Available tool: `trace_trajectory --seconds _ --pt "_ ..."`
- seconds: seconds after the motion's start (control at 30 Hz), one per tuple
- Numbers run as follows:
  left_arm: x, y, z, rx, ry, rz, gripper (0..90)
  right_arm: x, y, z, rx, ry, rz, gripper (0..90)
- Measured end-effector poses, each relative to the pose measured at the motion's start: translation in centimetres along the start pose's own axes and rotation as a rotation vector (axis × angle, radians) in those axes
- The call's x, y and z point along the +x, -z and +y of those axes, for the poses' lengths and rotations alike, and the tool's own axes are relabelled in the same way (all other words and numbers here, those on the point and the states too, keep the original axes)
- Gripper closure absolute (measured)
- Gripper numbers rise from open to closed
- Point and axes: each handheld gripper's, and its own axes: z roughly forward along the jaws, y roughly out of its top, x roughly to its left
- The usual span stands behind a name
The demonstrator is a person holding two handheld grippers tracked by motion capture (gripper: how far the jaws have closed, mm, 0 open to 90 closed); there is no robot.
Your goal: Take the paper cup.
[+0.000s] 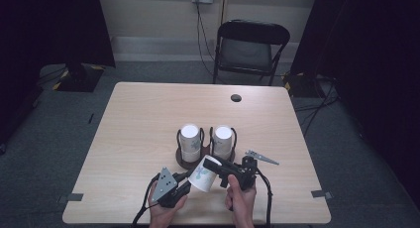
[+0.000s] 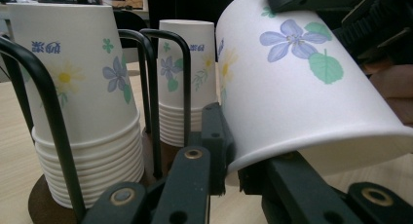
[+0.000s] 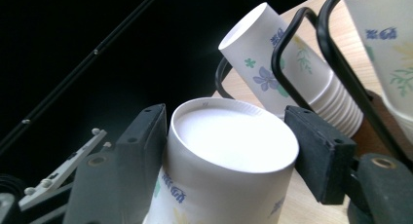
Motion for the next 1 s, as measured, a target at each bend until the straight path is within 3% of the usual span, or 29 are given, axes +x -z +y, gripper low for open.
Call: trace_trajectory --seconds 0.1,0.5,0.7,1.0 --pt "0.1 0.1 -0.1 0.009 0.011 -0.02 85.2 0.1 0.2 0.0 -0.007 0.039 -0.03 32.0" --pt "0.2 0.3 0.0 0.029 0.065 -0.078 85.6 -0.3 0.5 -0.1 -0.007 0.046 -0.03 29.1" --pt "0.5 0.2 0.0 0.059 0.074 -0.109 85.8 -0.3 0.8 -0.1 0.001 0.08 -0.041 29.2" --pt "1.4 0.4 0.5 0.099 0.084 -0.11 85.9 -0.1 1.3 0.4 -0.006 0.135 -0.032 29.2"
